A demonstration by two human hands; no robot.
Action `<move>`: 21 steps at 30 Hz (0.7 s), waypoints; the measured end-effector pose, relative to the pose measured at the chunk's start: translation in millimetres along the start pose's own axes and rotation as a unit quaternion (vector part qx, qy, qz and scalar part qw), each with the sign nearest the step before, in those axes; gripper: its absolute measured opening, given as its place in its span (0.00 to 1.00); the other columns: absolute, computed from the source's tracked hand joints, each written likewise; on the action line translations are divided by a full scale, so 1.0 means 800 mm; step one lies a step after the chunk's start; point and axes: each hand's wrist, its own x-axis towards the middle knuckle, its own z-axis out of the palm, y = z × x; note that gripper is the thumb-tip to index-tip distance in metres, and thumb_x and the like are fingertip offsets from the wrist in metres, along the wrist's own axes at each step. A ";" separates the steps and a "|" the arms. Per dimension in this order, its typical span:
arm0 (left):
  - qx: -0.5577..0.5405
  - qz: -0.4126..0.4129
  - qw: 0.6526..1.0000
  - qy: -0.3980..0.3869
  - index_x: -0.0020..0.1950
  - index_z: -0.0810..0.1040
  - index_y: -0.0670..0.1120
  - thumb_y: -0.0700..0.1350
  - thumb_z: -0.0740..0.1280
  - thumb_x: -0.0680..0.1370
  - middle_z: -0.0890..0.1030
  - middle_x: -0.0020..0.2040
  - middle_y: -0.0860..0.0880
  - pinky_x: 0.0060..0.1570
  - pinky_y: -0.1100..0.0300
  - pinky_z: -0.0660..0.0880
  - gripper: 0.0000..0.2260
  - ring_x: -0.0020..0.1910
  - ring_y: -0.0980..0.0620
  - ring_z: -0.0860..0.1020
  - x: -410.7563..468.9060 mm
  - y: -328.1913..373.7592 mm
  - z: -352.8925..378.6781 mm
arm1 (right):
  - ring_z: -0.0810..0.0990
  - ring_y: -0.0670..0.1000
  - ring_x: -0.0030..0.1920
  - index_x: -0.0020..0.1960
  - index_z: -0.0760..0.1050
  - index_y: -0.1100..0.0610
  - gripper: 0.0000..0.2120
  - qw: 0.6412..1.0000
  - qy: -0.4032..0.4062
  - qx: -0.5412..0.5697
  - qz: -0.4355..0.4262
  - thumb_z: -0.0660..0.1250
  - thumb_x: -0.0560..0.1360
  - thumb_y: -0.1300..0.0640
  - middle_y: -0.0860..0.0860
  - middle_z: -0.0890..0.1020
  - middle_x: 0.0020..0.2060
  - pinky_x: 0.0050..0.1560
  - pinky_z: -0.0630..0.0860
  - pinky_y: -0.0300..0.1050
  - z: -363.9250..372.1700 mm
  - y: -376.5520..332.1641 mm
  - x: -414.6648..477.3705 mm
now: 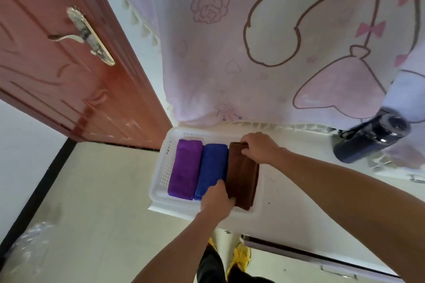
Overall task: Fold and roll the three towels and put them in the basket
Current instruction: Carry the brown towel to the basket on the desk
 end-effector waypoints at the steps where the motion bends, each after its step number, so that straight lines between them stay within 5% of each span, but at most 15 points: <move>1: 0.015 0.004 1.000 0.005 0.58 0.69 0.46 0.49 0.65 0.76 0.78 0.50 0.46 0.46 0.53 0.77 0.14 0.48 0.46 0.78 0.001 -0.003 0.002 | 0.77 0.57 0.55 0.63 0.75 0.54 0.17 1.000 -0.003 -0.010 -0.004 0.65 0.76 0.53 0.56 0.80 0.56 0.54 0.74 0.49 0.006 0.000 0.004; 7: 0.087 0.140 0.983 0.081 0.59 0.73 0.50 0.43 0.61 0.79 0.74 0.54 0.50 0.50 0.57 0.72 0.10 0.52 0.49 0.74 -0.008 -0.015 0.016 | 0.77 0.56 0.53 0.61 0.74 0.55 0.12 0.992 0.000 -0.117 -0.052 0.61 0.79 0.54 0.55 0.79 0.54 0.48 0.72 0.48 0.040 -0.005 0.010; 11: 0.153 0.249 0.956 0.026 0.64 0.73 0.50 0.42 0.58 0.80 0.71 0.57 0.48 0.55 0.55 0.71 0.14 0.54 0.49 0.70 -0.012 -0.019 0.017 | 0.73 0.56 0.57 0.63 0.71 0.56 0.14 0.965 0.081 -0.217 -0.125 0.61 0.78 0.56 0.55 0.74 0.58 0.47 0.72 0.48 0.031 -0.010 -0.003; 13: 0.178 0.251 0.952 -0.011 0.67 0.71 0.51 0.44 0.56 0.81 0.70 0.59 0.47 0.57 0.54 0.70 0.15 0.56 0.48 0.70 -0.007 -0.019 0.014 | 0.72 0.56 0.56 0.63 0.72 0.56 0.14 0.962 0.105 -0.215 -0.130 0.61 0.77 0.60 0.55 0.73 0.57 0.47 0.73 0.47 0.026 -0.013 -0.012; 21: 0.227 0.204 0.947 -0.102 0.70 0.70 0.53 0.53 0.49 0.82 0.70 0.61 0.46 0.59 0.50 0.69 0.19 0.57 0.46 0.69 0.012 -0.018 0.011 | 0.75 0.59 0.51 0.61 0.70 0.58 0.14 0.977 -0.047 -0.196 -0.067 0.62 0.76 0.64 0.58 0.72 0.55 0.48 0.76 0.52 0.050 -0.016 -0.005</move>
